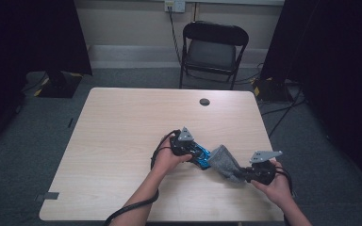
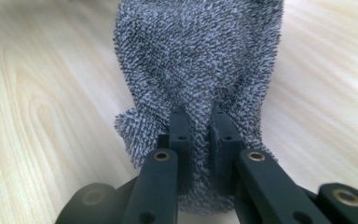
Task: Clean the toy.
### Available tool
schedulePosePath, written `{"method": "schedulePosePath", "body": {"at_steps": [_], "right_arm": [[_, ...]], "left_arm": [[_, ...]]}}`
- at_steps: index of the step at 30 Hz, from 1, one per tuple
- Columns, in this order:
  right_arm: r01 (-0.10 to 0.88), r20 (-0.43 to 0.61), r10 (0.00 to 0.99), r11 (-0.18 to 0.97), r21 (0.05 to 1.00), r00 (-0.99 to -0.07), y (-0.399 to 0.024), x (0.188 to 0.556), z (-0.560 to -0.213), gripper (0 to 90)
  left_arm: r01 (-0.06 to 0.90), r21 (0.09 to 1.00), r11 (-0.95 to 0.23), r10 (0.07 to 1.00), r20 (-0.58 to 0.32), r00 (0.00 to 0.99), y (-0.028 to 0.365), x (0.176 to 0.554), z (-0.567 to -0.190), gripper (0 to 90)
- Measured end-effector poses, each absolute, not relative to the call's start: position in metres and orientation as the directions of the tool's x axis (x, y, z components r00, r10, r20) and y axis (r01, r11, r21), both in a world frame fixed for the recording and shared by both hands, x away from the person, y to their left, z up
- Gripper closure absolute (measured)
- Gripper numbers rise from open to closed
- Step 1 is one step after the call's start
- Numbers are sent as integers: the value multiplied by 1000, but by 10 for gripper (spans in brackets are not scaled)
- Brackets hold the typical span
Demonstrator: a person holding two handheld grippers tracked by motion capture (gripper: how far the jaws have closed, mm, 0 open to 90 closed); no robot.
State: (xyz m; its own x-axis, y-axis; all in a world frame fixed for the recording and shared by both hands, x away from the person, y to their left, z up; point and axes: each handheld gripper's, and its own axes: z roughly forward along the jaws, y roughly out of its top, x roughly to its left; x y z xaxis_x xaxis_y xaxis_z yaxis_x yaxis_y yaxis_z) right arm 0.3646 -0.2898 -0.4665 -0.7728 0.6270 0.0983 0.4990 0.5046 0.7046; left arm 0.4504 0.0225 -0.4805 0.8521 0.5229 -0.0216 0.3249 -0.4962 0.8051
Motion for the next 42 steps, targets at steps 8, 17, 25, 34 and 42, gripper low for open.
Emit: {"method": "schedulePosePath", "body": {"at_steps": [8,17,25,34,42], "right_arm": [[525,142,682,396,753,-718,-303,387,-446,818],[537,108,730,385,751,-675,-284,435,-431,819],[550,63,750,423,720,-659,-246,469,-444,818],[547,13,748,473,691,-664,-208,490,-462,817],[525,-2,708,525,670,-706,-179,493,-475,813]], "left_arm": [[328,804,-496,523,-25,852,22,450,-480,322],[328,803,-498,521,-25,853,22,451,-480,322],[324,805,-497,519,-23,854,22,450,-480,322],[320,807,-496,517,-22,856,22,450,-481,322],[315,810,-495,514,-19,857,23,450,-481,322]]}}
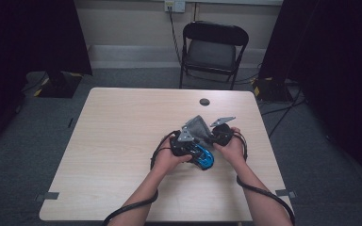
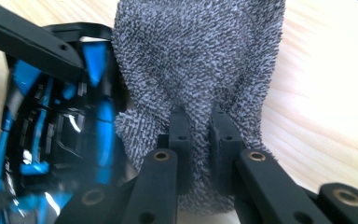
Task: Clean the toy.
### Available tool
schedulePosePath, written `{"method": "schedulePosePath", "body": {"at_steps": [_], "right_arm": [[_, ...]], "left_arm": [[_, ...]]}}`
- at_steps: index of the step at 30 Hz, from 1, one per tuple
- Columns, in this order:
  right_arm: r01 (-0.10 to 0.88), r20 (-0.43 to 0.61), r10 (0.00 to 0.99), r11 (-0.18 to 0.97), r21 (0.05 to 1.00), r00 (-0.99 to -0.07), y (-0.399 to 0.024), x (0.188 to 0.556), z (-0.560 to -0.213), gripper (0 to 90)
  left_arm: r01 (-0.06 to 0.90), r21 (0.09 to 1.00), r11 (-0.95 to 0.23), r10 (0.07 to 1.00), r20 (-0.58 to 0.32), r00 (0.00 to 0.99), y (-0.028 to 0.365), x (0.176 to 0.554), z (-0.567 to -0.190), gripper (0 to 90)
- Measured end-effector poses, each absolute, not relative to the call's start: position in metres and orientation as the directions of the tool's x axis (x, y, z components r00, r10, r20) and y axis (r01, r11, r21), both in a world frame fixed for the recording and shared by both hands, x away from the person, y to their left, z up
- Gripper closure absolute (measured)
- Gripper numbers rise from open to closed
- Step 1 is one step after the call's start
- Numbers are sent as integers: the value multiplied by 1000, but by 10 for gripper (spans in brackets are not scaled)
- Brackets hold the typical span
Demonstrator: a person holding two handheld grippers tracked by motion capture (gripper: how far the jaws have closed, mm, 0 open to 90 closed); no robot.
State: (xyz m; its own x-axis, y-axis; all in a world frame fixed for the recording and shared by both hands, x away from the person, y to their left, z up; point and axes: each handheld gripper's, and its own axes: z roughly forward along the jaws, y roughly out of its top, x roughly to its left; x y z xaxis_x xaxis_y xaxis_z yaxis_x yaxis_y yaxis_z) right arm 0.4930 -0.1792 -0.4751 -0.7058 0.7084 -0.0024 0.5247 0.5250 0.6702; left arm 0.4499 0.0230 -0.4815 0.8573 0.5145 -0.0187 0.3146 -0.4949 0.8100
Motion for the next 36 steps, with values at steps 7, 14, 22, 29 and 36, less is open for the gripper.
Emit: {"method": "schedulePosePath", "body": {"at_steps": [7,14,22,29,36], "right_arm": [[456,-74,652,602,655,-754,-165,491,-479,813],[433,-57,623,603,670,-780,-172,489,-481,813],[420,-46,598,613,669,-800,-180,486,-480,814],[407,-52,582,627,664,-811,-187,481,-479,814],[411,-35,581,617,671,-813,-196,476,-480,814]], "left_arm": [[313,816,-486,517,-20,856,24,450,-483,322],[316,816,-484,521,-21,853,24,450,-482,325],[319,815,-483,524,-22,851,24,450,-482,327],[322,815,-481,527,-25,850,24,450,-482,332],[321,819,-476,526,-27,850,23,449,-482,338]]}}
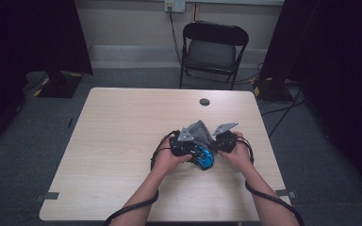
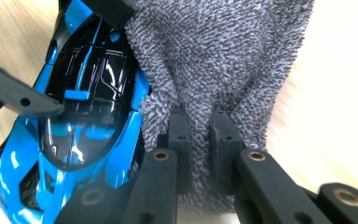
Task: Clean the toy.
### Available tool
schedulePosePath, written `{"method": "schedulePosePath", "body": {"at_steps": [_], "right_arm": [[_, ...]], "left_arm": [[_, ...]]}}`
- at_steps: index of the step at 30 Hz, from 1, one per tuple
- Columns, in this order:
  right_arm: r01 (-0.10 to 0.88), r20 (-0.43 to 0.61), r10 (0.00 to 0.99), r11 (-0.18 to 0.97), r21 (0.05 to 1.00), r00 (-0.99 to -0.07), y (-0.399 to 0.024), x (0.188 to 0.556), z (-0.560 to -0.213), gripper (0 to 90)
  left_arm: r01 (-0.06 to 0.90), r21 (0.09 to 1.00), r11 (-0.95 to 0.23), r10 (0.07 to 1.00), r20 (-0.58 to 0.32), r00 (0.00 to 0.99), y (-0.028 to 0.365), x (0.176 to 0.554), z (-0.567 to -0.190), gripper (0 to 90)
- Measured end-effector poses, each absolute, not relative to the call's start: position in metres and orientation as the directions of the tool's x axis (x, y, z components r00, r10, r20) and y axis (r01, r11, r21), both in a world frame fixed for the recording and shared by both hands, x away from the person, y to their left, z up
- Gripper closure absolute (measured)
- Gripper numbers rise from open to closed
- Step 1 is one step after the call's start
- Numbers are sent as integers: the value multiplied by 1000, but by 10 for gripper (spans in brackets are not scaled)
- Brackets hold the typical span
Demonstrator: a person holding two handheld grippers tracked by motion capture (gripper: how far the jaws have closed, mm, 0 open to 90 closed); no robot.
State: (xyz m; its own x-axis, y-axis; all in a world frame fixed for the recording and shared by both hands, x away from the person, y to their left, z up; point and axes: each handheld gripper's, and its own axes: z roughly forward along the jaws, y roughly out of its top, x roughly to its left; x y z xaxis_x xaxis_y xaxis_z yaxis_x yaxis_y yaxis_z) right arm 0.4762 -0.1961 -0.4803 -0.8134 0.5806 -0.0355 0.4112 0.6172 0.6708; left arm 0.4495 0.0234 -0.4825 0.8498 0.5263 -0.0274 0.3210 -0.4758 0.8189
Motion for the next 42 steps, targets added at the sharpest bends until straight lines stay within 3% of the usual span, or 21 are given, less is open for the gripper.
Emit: {"method": "schedulePosePath", "body": {"at_steps": [42], "right_arm": [[407,-37,565,637,654,-824,-241,442,-477,812]], "left_arm": [[331,815,-477,513,-48,857,19,448,-481,371]]}}
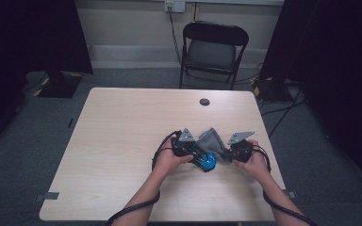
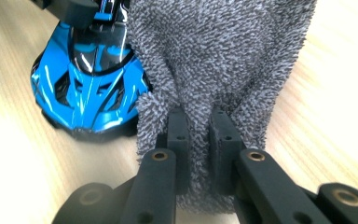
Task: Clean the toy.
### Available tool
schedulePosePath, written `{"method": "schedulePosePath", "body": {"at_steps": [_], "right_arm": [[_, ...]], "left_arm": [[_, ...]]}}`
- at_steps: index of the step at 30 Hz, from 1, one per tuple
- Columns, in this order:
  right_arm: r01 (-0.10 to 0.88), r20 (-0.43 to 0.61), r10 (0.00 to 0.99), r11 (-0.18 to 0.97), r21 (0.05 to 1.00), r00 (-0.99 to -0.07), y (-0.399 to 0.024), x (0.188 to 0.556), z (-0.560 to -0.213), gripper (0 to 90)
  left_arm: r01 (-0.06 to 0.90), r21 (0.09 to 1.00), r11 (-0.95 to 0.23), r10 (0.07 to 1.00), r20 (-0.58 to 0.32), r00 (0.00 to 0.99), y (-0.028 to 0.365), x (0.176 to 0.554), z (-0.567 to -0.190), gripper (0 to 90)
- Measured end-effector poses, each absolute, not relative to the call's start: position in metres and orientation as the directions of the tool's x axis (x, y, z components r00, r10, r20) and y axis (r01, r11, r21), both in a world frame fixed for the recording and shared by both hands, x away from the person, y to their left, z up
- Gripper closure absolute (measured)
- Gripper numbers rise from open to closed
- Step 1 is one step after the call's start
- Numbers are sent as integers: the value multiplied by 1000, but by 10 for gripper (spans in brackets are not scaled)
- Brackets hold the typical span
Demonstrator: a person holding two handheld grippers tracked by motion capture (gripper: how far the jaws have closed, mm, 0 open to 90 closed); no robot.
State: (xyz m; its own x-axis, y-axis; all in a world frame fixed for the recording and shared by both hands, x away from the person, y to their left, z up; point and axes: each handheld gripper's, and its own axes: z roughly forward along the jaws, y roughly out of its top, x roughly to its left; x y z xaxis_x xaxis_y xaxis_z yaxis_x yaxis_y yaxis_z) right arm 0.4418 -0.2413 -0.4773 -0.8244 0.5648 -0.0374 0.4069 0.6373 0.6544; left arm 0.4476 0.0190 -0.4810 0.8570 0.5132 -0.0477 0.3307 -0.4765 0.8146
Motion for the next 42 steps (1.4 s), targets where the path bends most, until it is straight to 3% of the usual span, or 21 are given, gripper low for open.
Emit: {"method": "schedulePosePath", "body": {"at_steps": [42], "right_arm": [[447,4,591,606,658,-807,-294,378,-476,807]], "left_arm": [[339,811,-478,524,-47,851,20,449,-480,370]]}}
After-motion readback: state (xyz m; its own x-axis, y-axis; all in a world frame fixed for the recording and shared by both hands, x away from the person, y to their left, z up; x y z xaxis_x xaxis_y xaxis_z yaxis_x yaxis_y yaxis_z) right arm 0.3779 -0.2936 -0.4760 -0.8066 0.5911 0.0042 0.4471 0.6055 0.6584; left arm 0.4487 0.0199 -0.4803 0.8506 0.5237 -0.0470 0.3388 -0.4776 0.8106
